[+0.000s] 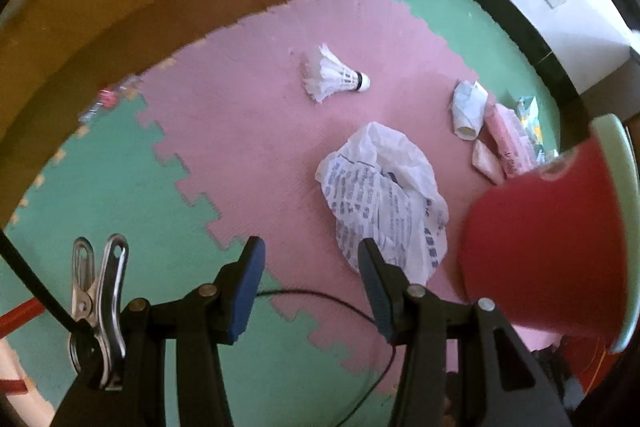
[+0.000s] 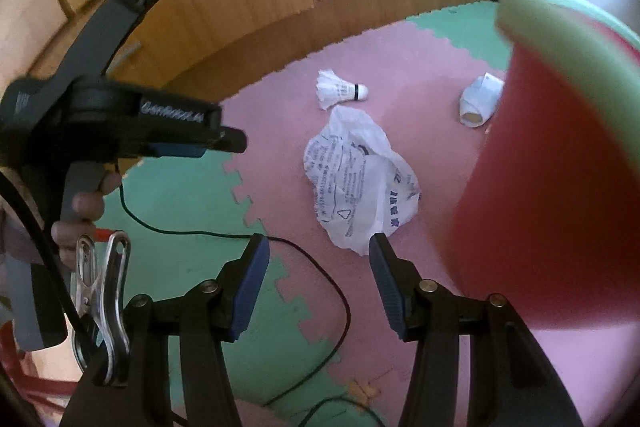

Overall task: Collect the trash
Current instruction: 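Move both tools away from the bucket toward the crumpled newspaper, then close both tools on the crumpled white printed plastic bag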

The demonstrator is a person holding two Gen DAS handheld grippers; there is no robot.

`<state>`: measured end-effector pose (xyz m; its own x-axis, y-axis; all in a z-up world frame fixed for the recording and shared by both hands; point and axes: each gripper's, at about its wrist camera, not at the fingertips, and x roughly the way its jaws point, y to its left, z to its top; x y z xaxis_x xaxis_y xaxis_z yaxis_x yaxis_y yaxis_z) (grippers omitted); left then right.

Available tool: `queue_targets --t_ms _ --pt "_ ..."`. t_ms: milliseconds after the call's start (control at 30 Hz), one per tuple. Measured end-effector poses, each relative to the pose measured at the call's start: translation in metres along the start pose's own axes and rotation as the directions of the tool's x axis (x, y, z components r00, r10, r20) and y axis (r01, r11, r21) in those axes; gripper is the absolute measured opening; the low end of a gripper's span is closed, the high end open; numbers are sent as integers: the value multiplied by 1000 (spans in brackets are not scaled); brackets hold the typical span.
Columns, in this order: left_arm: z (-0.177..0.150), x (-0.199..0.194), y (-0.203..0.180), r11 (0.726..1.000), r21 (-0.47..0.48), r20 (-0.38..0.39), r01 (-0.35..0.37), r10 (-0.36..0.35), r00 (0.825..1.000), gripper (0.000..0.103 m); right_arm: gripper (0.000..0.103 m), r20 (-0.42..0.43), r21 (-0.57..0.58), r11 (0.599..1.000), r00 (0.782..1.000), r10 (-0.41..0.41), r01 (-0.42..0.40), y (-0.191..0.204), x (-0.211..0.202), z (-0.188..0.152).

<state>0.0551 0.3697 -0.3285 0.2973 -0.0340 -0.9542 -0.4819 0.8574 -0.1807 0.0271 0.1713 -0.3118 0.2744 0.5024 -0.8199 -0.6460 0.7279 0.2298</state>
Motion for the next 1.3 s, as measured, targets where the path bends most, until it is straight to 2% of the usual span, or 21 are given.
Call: queue_targets --t_ms 400,567,700,900,1033,1300 --pt "33 75 -17 997 12 -121 76 -74 990 56 53 -73 -8 997 995 -74 73 -19 70 4" --pt "39 101 -20 998 -2 -159 68 -67 985 56 53 -105 -45 995 990 -98 93 -24 96 3" --pt "40 118 -20 996 -43 -205 76 -83 975 56 53 -119 -55 994 987 -104 98 -27 107 6" --pt "40 130 -17 992 -101 -230 74 -96 968 56 53 -155 -62 994 983 -98 89 -32 122 12" --pt "42 132 -14 988 -134 -242 76 -107 964 59 44 -188 -73 993 977 -100 88 -34 134 14" --pt "43 132 -21 993 -113 -255 40 -68 964 60 35 -229 -80 994 969 -89 72 -37 146 12"
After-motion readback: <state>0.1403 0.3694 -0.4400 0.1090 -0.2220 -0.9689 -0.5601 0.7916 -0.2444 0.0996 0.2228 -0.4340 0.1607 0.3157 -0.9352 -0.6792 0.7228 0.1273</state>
